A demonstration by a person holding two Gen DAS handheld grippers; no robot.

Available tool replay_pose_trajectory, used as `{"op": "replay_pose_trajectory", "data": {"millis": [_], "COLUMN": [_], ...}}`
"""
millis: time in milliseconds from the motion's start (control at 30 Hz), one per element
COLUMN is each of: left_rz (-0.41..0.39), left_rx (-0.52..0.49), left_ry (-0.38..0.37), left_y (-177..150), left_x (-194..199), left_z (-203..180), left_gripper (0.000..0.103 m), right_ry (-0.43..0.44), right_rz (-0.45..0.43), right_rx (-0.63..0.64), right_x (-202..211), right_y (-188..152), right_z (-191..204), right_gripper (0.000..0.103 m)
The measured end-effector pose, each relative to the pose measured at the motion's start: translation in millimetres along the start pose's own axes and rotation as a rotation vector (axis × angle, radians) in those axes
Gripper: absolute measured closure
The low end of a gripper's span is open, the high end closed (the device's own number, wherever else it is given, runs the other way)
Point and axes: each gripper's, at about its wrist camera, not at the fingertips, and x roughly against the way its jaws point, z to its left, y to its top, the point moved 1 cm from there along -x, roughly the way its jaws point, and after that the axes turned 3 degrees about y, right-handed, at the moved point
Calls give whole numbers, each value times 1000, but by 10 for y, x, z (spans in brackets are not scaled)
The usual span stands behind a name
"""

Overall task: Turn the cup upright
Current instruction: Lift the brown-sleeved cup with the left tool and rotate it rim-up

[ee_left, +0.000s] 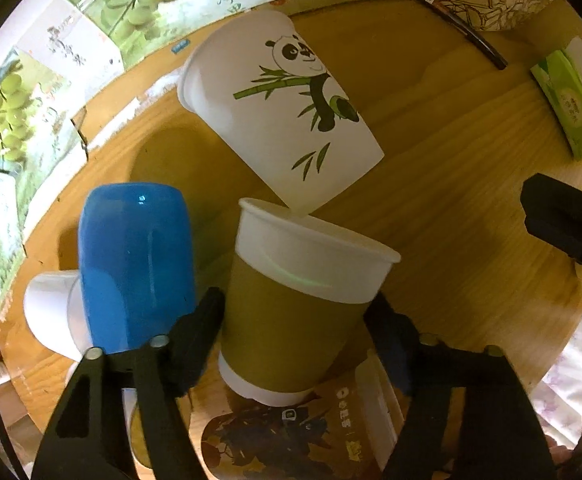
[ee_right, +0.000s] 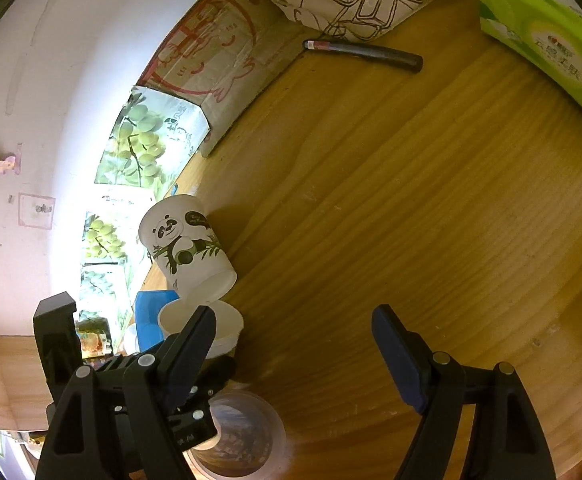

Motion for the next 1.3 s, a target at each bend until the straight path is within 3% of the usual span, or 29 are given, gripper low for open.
{"op": "replay_pose_trajectory", "data": {"millis": [500, 1000, 1300], "left_rz": [14, -101, -189], "left_rx": [69, 97, 145], "left_ry": [-81, -87, -82], "left_y": [-14, -145, -443], "left_x": [11, 470, 851], "left_z": [116, 180, 196], "left_gripper": [33, 33, 33], "right_ry": [14, 59, 103], "right_rz": [8, -4, -32], "right_rx": [14, 72, 136], "right_x": [10, 136, 314], "right_y": [-8, -112, -270], "right_z": [25, 163, 332], "right_gripper": [22, 22, 22]}}
